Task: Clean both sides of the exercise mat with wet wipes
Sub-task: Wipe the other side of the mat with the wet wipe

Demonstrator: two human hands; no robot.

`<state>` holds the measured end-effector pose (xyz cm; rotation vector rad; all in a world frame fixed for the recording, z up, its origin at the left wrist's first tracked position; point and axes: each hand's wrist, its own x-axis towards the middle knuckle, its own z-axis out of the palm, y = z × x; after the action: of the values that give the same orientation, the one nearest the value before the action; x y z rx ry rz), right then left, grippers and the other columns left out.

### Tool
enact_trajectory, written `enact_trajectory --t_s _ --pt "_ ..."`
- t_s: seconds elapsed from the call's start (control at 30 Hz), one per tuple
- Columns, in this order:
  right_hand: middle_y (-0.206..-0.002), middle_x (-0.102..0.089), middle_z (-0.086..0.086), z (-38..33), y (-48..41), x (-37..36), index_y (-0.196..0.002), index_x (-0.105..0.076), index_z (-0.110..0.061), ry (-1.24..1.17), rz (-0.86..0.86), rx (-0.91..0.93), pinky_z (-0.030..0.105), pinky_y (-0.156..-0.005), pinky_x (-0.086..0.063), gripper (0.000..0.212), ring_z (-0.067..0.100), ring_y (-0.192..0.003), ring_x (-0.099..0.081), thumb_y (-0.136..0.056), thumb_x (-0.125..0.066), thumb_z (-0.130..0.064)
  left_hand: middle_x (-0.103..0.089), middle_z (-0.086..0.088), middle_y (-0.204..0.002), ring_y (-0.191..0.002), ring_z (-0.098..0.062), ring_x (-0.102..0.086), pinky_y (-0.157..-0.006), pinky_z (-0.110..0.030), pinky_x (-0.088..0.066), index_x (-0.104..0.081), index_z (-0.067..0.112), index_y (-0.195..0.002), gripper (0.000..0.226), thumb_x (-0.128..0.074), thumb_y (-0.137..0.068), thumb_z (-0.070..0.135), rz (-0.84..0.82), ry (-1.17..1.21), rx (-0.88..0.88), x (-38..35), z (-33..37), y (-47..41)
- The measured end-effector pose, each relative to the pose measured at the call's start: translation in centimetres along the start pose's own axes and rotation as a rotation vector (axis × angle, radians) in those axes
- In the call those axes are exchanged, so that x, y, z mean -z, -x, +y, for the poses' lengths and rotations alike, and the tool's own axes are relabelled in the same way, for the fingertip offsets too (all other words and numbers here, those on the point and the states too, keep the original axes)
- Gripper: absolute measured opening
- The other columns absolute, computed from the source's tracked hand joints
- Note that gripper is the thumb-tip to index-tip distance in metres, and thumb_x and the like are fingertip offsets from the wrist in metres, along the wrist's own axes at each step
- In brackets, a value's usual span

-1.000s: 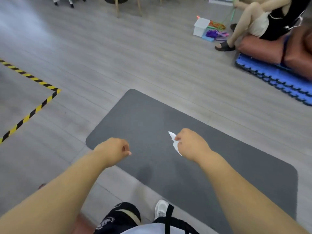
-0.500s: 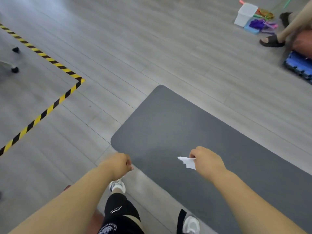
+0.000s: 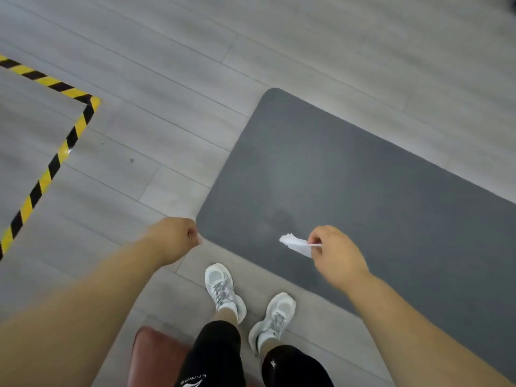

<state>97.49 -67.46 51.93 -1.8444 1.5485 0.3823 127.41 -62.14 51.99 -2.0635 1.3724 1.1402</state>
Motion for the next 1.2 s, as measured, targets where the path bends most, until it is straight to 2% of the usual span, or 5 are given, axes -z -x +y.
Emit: enact_trajectory --t_s 0.47,0.67,0.87,1.0,1.2 --pt "-0.091 -0.054 -0.005 6.8 -19.2 -16.2 -0.086 -0.056 -0.019 0.025 -0.091 -0.17 0.027 -0.058 -0.042 0.02 0.017 -0.076 -0.053 -0.083 -0.041 -0.006 -0.06 -0.003 -0.105 -0.096 -0.022 -0.053 -0.074 -0.026 -0.037 -0.059 0.018 -0.103 0.024 -0.05 -0.094 0.038 -0.103 -0.113 -0.112 -14.2 -0.8 -23.0" --pt "-0.092 -0.054 -0.005 6.5 -30.5 -24.9 -0.086 -0.053 -0.019 -0.031 -0.028 -0.114 0.029 -0.061 -0.044 0.017 0.016 -0.076 -0.052 -0.085 -0.041 -0.007 -0.042 -0.006 -0.136 -0.124 -0.027 -0.043 -0.1 -0.035 -0.038 -0.04 0.018 -0.136 0.048 -0.05 -0.094 0.04 0.019 -0.123 -0.141 -18.3 -4.1 -37.1" --pt "-0.092 -0.052 -0.004 4.0 -41.9 -28.9 -0.085 -0.053 -0.016 -0.049 0.293 0.065 0.029 -0.063 -0.037 0.012 0.019 -0.081 -0.049 -0.087 -0.046 -0.006 0.0 -0.003 -0.157 -0.143 -0.025 -0.006 -0.115 -0.035 -0.02 -0.003 0.014 -0.151 0.08 -0.051 -0.093 0.043 0.282 -0.115 -0.24 -20.5 -5.7 -48.7" --pt "-0.091 -0.056 0.008 1.7 -48.0 -29.4 -0.085 -0.058 -0.005 -0.076 0.623 0.292 0.022 -0.067 -0.033 0.011 0.025 -0.082 -0.051 -0.08 -0.054 0.003 0.013 0.0 -0.158 -0.145 -0.021 0.002 -0.118 -0.033 -0.012 0.0 0.014 -0.151 0.081 -0.045 -0.093 0.049 0.302 -0.174 -0.308 -21.7 -6.9 -52.6" --pt "-0.129 -0.044 0.0 -1.4 -51.7 -31.4 -0.127 -0.047 -0.018 0.2 0.244 0.281 0.04 -0.092 -0.042 0.037 0.022 -0.114 -0.044 -0.093 -0.05 -0.033 0.013 0.009 -0.157 -0.145 -0.012 -0.001 -0.113 -0.02 -0.003 -0.004 0.021 -0.151 0.078 -0.048 -0.093 0.048 0.308 -0.098 -0.368 -21.5 -8.1 -52.7"
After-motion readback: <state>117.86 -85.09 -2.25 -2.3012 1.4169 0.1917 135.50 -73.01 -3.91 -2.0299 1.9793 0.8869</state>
